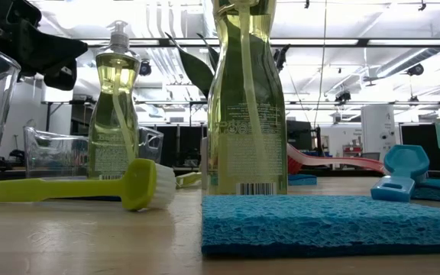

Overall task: Pick & Place Kitchen Sink Supplies
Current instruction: Put the yellow dish soap into the green bin

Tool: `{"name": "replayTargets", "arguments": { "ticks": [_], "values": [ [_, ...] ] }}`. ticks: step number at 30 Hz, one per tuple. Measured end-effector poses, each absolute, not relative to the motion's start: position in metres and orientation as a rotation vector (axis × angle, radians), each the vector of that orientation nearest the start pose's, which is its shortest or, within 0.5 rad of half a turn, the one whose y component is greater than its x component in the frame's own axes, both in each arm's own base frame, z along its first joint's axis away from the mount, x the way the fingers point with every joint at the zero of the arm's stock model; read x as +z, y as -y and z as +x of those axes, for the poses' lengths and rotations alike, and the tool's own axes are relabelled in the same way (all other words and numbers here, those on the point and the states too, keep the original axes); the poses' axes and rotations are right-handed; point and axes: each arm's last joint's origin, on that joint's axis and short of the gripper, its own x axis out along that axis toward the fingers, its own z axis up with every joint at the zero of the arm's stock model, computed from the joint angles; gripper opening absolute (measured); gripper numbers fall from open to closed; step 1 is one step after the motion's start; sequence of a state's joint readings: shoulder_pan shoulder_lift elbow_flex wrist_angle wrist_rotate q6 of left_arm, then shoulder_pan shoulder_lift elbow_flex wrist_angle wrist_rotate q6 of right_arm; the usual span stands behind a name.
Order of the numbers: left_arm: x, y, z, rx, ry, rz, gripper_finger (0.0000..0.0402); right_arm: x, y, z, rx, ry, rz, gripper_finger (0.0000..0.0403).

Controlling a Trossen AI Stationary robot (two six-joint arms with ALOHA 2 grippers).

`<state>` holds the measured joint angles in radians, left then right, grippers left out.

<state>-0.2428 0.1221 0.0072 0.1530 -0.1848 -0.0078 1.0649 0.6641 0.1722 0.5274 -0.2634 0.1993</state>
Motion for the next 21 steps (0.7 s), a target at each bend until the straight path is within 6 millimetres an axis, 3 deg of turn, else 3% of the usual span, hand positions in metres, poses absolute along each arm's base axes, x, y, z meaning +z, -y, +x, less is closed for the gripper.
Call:
{"name": "replayTargets", "arguments": {
  "ticks": [15,21],
  "values": [
    [0.171,0.020,0.103,-0.058,0.036,-0.016,0.0000,0.220,-0.126,0.062,1.331,0.037,0.192,0.0352],
    [0.171,0.020,0.103,-0.058,0.037,-0.016,0.0000,0.226,-0.121,0.063,1.201,0.093,0.213,0.0352]
  ]
}}
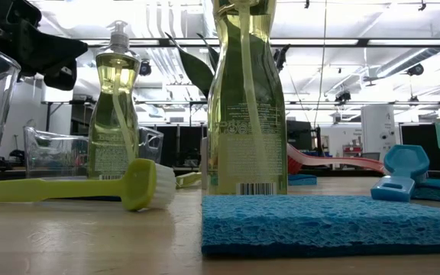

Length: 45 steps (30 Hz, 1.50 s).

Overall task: Pick & Place Kitchen Sink Supplies
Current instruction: Put the yellow dish soap into the green bin

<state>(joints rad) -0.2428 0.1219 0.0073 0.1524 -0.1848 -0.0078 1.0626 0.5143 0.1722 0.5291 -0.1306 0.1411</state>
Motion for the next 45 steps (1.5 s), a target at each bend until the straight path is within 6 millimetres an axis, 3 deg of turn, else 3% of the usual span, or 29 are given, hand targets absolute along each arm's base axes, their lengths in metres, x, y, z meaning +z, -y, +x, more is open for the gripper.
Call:
{"name": "replayTargets", "arguments": {
  "ticks": [19,27,45],
  "values": [
    [0.171,0.020,0.103,-0.058,0.036,-0.016,0.0000,0.243,-0.094,0.074,0.318,0.288,0.075,0.0352],
    [0.171,0.020,0.103,-0.058,0.036,-0.016,0.0000,0.254,-0.085,0.074,0.181,0.367,0.059,0.0352],
    [0.171,0.020,0.103,-0.058,0.037,-0.016,0.0000,0.259,-0.084,0.073,0.178,0.374,0.080,0.0352]
  ]
}}
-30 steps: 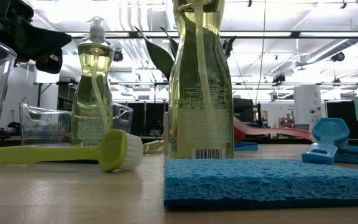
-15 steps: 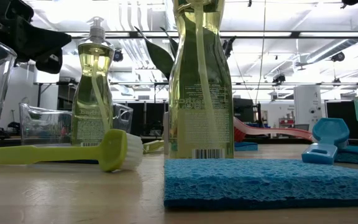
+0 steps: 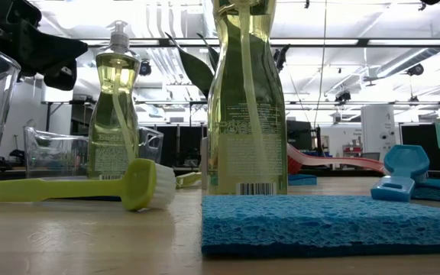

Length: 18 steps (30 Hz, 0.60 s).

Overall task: Pick & Place Kitchen Sink Supplies
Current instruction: Put the yellow dish soap into the green bin

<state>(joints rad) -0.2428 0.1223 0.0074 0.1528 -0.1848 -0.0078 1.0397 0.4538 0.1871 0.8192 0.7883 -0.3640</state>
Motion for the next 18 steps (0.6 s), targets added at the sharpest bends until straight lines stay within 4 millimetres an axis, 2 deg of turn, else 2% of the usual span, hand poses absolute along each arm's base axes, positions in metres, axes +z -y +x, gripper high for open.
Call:
{"name": "replayTargets", "arguments": {
  "ticks": [12,18],
  "values": [
    [0.1712,0.0199,0.1026,-0.058,0.040,-0.011,0.0000,0.2573,-0.0850,0.0737,0.188,0.362,0.102,0.0352],
    [0.1729,0.0197,0.1025,-0.056,0.056,-0.089,0.0000,0.2561,-0.0857,0.0740,0.193,0.354,0.099,0.0352]
  ]
}}
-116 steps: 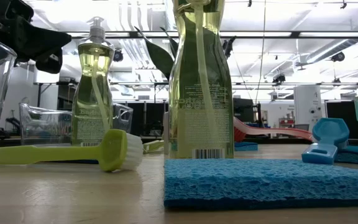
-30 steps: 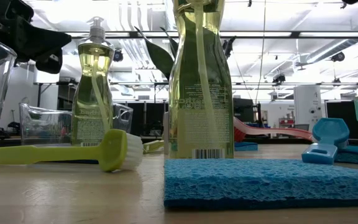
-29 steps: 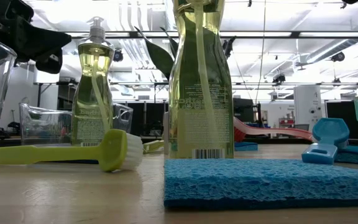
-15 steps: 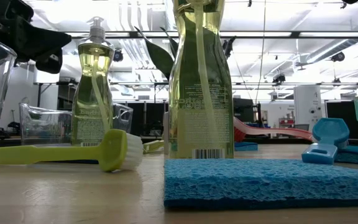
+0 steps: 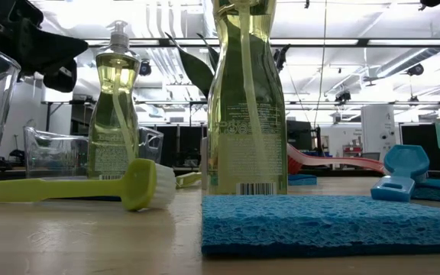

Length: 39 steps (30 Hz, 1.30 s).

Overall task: Pick & Place Kitchen Sink Supplies
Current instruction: Put the yellow dish soap into the green bin

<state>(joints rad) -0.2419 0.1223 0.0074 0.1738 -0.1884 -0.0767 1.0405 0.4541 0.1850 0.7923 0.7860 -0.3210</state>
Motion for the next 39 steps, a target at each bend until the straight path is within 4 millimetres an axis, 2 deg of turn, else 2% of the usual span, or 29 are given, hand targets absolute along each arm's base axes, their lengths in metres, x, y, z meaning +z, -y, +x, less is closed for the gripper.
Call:
{"name": "replayTargets", "arguments": {
  "ticks": [5,8,11,16,24,28,32,39],
  "values": [
    [0.179,0.019,0.102,-0.053,0.112,-0.220,0.0000,0.256,-0.086,0.074,0.193,0.352,0.095,0.0352],
    [0.179,0.016,0.102,0.064,0.135,-0.309,0.0002,0.255,-0.086,0.074,0.194,0.350,0.097,0.0352],
    [0.176,0.014,0.102,0.134,0.109,-0.318,0.0017,0.254,-0.086,0.074,0.195,0.343,0.090,0.0352],
    [0.173,0.013,0.102,0.161,0.091,-0.346,0.0076,0.253,-0.087,0.075,0.203,0.327,0.106,0.0352],
    [0.170,0.014,0.104,0.155,0.057,-0.352,0.0215,0.251,-0.089,0.076,0.207,0.315,0.105,0.0352],
    [0.169,0.015,0.105,0.137,0.040,-0.348,0.0268,0.251,-0.089,0.076,0.207,0.314,0.104,0.0352],
    [0.170,0.016,0.106,0.100,0.029,-0.334,0.0292,0.251,-0.089,0.076,0.206,0.314,0.103,0.0352],
    [0.179,0.018,0.106,0.027,0.109,-0.341,0.0292,0.251,-0.089,0.076,0.206,0.314,0.102,0.0352]
  ]
}}
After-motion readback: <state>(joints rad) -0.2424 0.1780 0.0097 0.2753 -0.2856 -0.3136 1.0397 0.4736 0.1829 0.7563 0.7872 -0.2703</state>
